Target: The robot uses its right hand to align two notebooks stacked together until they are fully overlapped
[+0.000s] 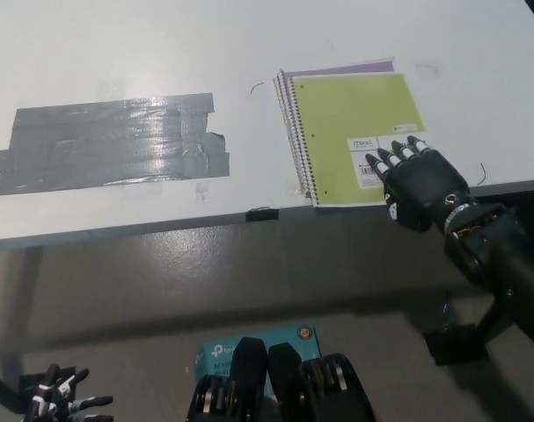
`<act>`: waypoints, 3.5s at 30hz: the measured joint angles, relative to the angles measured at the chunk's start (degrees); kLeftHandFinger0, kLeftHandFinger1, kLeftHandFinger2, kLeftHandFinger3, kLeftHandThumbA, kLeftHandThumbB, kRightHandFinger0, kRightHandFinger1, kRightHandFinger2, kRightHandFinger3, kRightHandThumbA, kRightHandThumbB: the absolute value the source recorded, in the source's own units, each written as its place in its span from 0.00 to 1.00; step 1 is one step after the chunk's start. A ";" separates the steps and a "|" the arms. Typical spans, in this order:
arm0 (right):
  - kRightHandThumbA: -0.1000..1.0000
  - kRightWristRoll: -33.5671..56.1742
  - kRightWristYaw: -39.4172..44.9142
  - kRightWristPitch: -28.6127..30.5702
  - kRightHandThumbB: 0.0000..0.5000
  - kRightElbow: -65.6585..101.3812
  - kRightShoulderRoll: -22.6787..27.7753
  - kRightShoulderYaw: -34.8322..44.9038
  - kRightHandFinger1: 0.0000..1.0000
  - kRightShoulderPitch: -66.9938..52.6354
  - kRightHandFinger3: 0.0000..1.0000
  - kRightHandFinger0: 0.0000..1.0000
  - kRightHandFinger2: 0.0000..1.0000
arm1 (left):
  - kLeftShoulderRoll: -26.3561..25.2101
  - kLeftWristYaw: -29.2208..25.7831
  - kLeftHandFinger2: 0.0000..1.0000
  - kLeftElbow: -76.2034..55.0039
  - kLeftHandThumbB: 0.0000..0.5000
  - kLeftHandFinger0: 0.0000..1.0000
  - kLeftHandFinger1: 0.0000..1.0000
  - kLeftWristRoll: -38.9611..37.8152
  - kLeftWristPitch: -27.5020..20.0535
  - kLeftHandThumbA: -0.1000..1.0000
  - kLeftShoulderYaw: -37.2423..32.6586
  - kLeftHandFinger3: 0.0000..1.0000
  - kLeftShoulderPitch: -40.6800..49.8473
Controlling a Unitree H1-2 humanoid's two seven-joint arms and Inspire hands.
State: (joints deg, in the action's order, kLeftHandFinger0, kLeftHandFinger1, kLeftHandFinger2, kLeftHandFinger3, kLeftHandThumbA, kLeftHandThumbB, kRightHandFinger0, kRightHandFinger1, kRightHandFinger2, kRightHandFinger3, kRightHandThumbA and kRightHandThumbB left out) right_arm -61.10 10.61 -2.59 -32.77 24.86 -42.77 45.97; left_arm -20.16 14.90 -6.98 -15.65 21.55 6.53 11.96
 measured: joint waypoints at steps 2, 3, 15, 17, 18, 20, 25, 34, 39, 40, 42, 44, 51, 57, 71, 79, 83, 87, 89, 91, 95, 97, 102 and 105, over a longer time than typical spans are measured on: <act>1.00 -0.43 -0.55 0.72 0.97 -0.40 0.28 -0.69 1.00 0.46 1.00 1.00 1.00 | -0.01 0.00 0.72 0.00 1.00 0.46 0.65 0.03 0.00 1.00 -0.02 1.00 -0.01; 1.00 -0.69 -1.11 1.24 0.98 -1.00 0.39 -1.08 1.00 0.80 1.00 1.00 1.00 | -0.04 0.00 0.74 0.00 1.00 0.49 0.65 0.11 0.00 1.00 -0.07 1.00 -0.03; 1.00 -0.85 -1.64 3.35 1.00 -2.96 0.77 -2.05 1.00 2.76 1.00 1.00 1.00 | -0.14 0.00 0.72 -0.59 1.00 0.46 0.64 0.68 0.02 1.00 -0.23 1.00 -0.08; 1.00 -0.69 -1.58 3.53 1.00 -3.42 0.71 -1.94 1.00 3.07 1.00 1.00 1.00 | -0.14 0.00 0.71 -0.60 1.00 0.45 0.63 0.70 0.03 1.00 -0.24 1.00 -0.08; 1.00 -0.66 -1.57 3.58 1.00 -3.50 0.70 -1.91 1.00 3.13 1.00 1.00 1.00 | -0.14 0.00 0.70 -0.62 1.00 0.45 0.63 0.71 0.03 1.00 -0.23 1.00 -0.08; 1.00 -0.36 -1.40 3.52 1.00 -3.56 0.32 -1.34 1.00 3.15 1.00 1.00 1.00 | -0.14 0.00 0.71 -0.63 1.00 0.47 0.64 0.69 0.04 1.00 -0.23 1.00 -0.07; 1.00 0.07 -0.17 2.78 1.00 -3.52 -0.87 -0.28 1.00 3.15 1.00 1.00 1.00 | -0.14 0.00 0.72 -0.85 1.00 0.49 0.65 0.69 0.06 1.00 -0.22 1.00 -0.05; 1.00 1.03 2.72 -1.22 1.00 -2.38 -3.62 2.50 1.00 1.99 1.00 1.00 1.00 | -0.13 0.00 0.70 -0.95 1.00 0.46 0.64 0.69 0.07 1.00 -0.23 1.00 -0.04; 1.00 1.21 3.51 -3.74 1.00 -1.96 -4.88 3.33 1.00 1.42 1.00 1.00 1.00 | -0.12 0.00 0.71 -0.98 1.00 0.49 0.65 0.70 0.08 1.00 -0.24 1.00 0.00; 1.00 1.22 3.62 -4.21 1.00 -1.93 -5.02 3.35 1.00 1.41 1.00 1.00 1.00 | -0.12 0.00 0.71 -1.00 1.00 0.49 0.65 0.70 0.08 1.00 -0.24 1.00 0.02; 1.00 1.36 3.93 -4.84 1.00 -1.93 -5.31 3.57 1.00 1.39 1.00 1.00 1.00 | -0.12 -0.01 0.72 -1.00 1.00 0.46 0.65 0.71 0.09 1.00 -0.24 1.00 0.04; 1.00 1.64 4.36 -5.67 1.00 -1.89 -5.74 3.91 1.00 1.36 1.00 1.00 1.00 | -0.11 -0.01 0.72 -1.04 1.00 0.43 0.65 0.69 0.08 1.00 -0.24 1.00 0.05; 1.00 1.75 5.50 -8.46 1.00 -1.81 -7.01 4.38 1.00 1.34 1.00 1.00 1.00 | -0.01 0.00 0.71 -1.05 1.00 0.45 0.64 0.65 0.07 1.00 -0.22 1.00 0.05; 1.00 1.81 5.73 -10.19 1.00 -1.82 -7.50 4.69 1.00 1.11 1.00 1.00 1.00 | 0.08 -0.01 0.70 -1.10 1.00 0.39 0.62 0.65 0.06 1.00 -0.22 1.00 0.24; 1.00 2.02 6.02 -12.64 1.00 -1.94 -9.12 6.22 1.00 0.73 1.00 1.00 1.00 | 0.16 -0.01 0.72 -1.19 1.00 0.48 0.64 0.55 0.03 1.00 -0.19 1.00 0.28; 1.00 2.03 6.09 -14.70 1.00 -3.30 -11.61 7.57 1.00 1.07 1.00 1.00 1.00 | 0.70 -0.01 0.71 -1.18 1.00 0.42 0.63 0.45 -0.03 1.00 -0.13 1.00 0.29; 1.00 2.09 6.09 -15.98 1.00 -4.25 -13.10 8.59 1.00 1.48 1.00 1.00 1.00 | 0.92 -0.01 0.72 -1.18 1.00 0.43 0.63 0.45 -0.03 1.00 -0.10 1.00 0.30; 1.00 2.18 6.09 -17.54 1.00 -4.68 -14.23 9.49 1.00 1.65 1.00 1.00 1.00 | 0.98 -0.01 0.72 -1.17 1.00 0.40 0.63 0.45 -0.11 1.00 -0.10 1.00 0.33; 1.00 2.27 6.10 -18.62 1.00 -5.02 -14.89 10.03 1.00 1.79 1.00 1.00 1.00 | 1.01 -0.01 0.72 -1.17 1.00 0.41 0.63 0.45 -0.24 1.00 -0.10 1.00 0.30; 1.00 2.28 6.12 -19.46 1.00 -5.36 -15.44 10.26 1.00 1.97 1.00 1.00 1.00 | 1.01 -0.01 0.71 -1.17 1.00 0.40 0.63 0.45 -0.29 1.00 -0.10 1.00 0.30; 1.00 2.32 6.29 -21.83 1.00 -5.74 -16.54 10.62 1.00 2.32 1.00 1.00 1.00 | 1.02 -0.01 0.71 -1.18 1.00 0.38 0.63 0.45 -0.64 1.00 -0.12 1.00 0.34; 1.00 2.25 6.42 -22.50 1.00 -5.75 -16.81 10.92 1.00 2.37 1.00 1.00 1.00 | 1.02 0.00 0.70 -1.17 1.00 0.38 0.63 0.45 -0.84 1.00 -0.12 1.00 0.36; 1.00 2.23 6.98 -23.43 1.00 -5.66 -17.01 12.40 1.00 2.36 1.00 1.00 1.00 | 1.02 0.00 0.71 -1.26 1.00 0.38 0.64 0.41 -0.95 1.00 -0.10 1.00 0.35; 1.00 2.21 7.59 -23.59 1.00 -5.52 -16.83 12.96 1.00 2.38 1.00 1.00 1.00 | 1.07 0.00 0.70 -1.26 1.00 0.39 0.63 0.40 -1.06 1.00 -0.10 1.00 0.36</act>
State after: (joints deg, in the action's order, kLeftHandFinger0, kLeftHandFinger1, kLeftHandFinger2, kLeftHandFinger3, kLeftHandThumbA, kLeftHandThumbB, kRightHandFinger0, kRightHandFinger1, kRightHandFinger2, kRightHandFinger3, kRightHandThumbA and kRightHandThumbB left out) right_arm -58.88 18.20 -26.19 -38.29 8.02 -29.81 48.35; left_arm -19.09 14.90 -8.24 -15.25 20.49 6.43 12.32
